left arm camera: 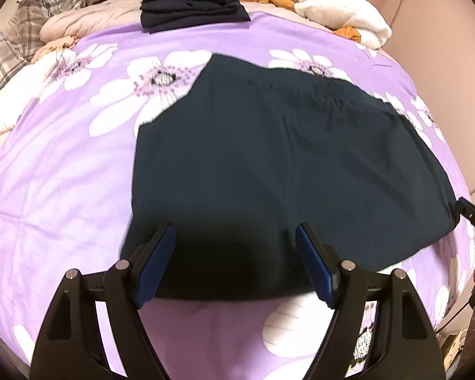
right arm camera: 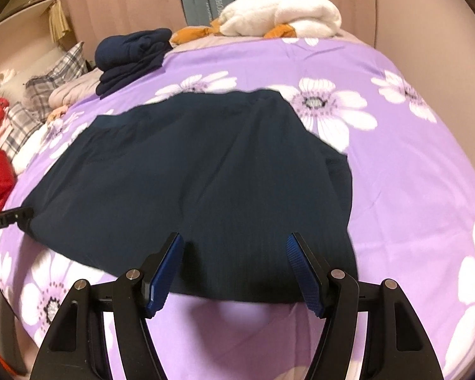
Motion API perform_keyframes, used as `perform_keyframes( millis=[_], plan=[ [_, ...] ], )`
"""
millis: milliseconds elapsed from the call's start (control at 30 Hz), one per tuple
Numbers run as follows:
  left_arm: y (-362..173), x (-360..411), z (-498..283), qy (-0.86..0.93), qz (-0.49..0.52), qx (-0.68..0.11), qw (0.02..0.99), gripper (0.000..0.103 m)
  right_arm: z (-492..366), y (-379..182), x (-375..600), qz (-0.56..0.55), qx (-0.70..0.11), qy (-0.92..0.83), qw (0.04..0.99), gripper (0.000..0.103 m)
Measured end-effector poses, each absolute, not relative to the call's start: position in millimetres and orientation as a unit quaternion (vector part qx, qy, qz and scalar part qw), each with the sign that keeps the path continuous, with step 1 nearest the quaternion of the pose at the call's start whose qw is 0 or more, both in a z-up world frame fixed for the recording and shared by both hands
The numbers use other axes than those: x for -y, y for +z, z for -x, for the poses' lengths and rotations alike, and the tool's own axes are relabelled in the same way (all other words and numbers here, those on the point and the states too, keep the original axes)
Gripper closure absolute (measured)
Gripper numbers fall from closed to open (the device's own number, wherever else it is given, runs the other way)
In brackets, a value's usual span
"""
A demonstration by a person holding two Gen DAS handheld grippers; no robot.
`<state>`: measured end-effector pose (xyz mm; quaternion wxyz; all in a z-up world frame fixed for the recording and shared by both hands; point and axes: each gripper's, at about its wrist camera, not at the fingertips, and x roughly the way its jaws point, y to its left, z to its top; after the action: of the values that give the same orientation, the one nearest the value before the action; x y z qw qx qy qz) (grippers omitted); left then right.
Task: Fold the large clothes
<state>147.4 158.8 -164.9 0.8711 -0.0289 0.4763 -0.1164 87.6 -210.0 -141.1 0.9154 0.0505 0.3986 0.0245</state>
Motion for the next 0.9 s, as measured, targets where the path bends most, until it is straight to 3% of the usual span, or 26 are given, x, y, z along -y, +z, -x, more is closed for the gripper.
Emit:
perform_keyframes(
  millis=[467, 900],
  plan=[
    [-155, -142, -241, -0.123, 0.053, -0.472, 0.872, 0.024, -231, -100, 139, 0.018, -0.356, 0.125, 0.926, 0.035],
    [-183, -147, -278, -0.104, 0.054, -0.503, 0.856, 0.024, -339, -131, 63, 0.138, -0.395, 0.223, 0.880, 0.035]
  ],
)
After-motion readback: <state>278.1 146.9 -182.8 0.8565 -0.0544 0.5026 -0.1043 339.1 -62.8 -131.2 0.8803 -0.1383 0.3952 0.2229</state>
